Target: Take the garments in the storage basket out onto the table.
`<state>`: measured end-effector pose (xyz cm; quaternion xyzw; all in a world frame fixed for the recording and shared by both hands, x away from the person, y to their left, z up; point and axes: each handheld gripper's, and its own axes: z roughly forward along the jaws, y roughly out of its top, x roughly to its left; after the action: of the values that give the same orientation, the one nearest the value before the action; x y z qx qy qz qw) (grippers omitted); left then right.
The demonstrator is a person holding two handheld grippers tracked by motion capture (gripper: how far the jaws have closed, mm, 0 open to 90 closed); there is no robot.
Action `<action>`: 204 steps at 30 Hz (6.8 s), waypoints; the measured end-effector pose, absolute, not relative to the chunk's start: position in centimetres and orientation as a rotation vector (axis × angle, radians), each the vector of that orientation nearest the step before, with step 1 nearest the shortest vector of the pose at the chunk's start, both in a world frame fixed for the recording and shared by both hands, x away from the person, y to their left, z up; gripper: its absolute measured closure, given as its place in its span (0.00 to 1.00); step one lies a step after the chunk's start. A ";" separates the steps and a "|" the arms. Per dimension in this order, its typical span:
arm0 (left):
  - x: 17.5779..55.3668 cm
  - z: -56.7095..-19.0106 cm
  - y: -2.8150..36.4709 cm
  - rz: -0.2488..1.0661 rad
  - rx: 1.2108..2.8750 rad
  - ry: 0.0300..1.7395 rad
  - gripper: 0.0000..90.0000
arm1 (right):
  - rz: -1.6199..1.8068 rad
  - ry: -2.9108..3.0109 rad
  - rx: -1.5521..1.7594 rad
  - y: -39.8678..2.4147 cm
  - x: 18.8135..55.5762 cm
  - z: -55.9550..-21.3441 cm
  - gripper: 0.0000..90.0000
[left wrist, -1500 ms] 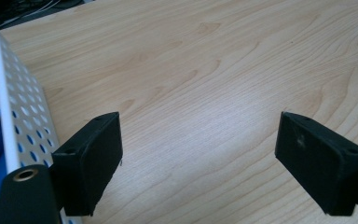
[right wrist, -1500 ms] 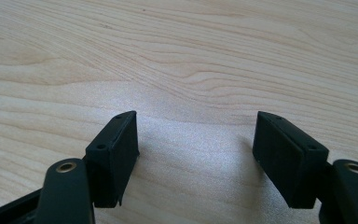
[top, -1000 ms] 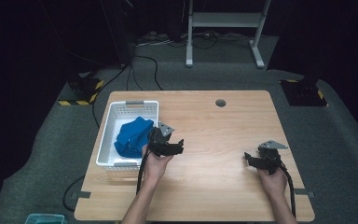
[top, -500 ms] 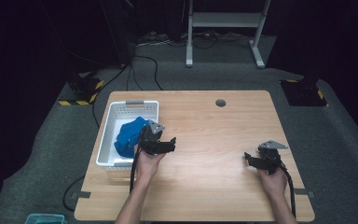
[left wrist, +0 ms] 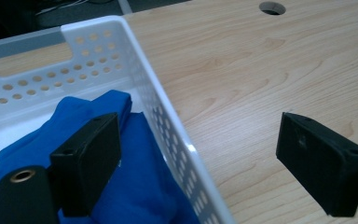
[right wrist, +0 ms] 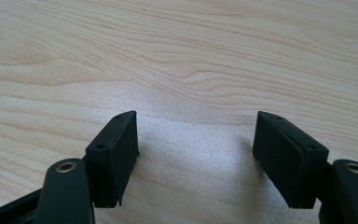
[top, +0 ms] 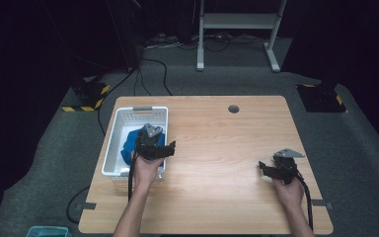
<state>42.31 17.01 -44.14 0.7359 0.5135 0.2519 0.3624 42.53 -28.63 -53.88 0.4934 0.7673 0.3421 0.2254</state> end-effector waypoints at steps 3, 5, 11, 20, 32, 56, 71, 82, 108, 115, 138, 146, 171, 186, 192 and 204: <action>42.4 -44.2 17.7 0.653 1.873 1.342 0.16 | 0.943 2.116 1.361 -28.6 42.5 -53.9 0.35; 42.6 -44.2 18.4 0.652 1.866 1.359 0.16 | 0.943 2.116 1.361 -28.6 42.5 -53.9 0.35; 43.1 -44.2 19.3 0.668 1.876 1.392 0.16 | 0.943 2.116 1.361 -28.6 42.5 -53.9 0.35; 44.1 -44.6 20.4 0.672 1.901 1.427 0.16 | 0.943 2.117 1.361 -28.6 42.5 -53.9 0.35; 45.7 -45.8 21.0 0.668 1.939 1.484 0.15 | 0.943 2.114 1.363 -28.6 42.5 -53.9 0.35; 49.2 -48.2 21.5 0.512 1.992 1.601 0.10 | 0.948 2.126 1.349 -28.5 42.6 -53.9 0.35; 50.5 -49.2 21.4 0.518 2.028 1.684 0.06 | 0.947 2.120 1.356 -28.5 42.6 -53.9 0.35; 51.3 -50.5 21.3 0.493 2.074 1.783 0.11 | 0.946 2.120 1.356 -28.5 42.6 -53.9 0.35; 50.5 -50.8 21.1 0.637 2.094 1.781 0.60 | 0.944 2.113 1.366 -28.5 42.7 -53.9 0.35; 50.4 -50.6 21.1 0.643 2.101 1.785 0.74 | 0.943 2.112 1.367 -28.5 42.7 -53.9 0.34; 50.2 -48.7 21.8 0.469 2.013 1.747 0.80 | 0.940 2.106 1.374 -28.6 42.7 -53.9 0.34; 49.9 -48.3 21.6 0.469 1.994 1.724 0.81 | 0.939 2.106 1.371 -28.6 42.7 -53.9 0.34; 48.2 -46.6 22.2 0.474 1.889 1.680 0.81 | 0.939 2.106 1.371 -28.6 42.7 -53.9 0.34; 47.6 -45.3 22.1 0.484 1.861 1.627 0.81 | 0.940 2.106 1.372 -28.6 42.7 -53.9 0.34; 47.2 -44.4 22.1 0.545 1.866 1.609 0.81 | 0.941 2.106 1.374 -28.6 42.7 -53.9 0.34; 46.5 -43.1 22.1 0.517 1.816 1.556 0.81 | 0.940 2.106 1.371 -28.6 42.7 -53.9 0.34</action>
<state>46.52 22.09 -43.08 0.6979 0.5980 0.1988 0.3403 42.70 -28.58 -53.88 0.4975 0.7645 0.3412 0.2272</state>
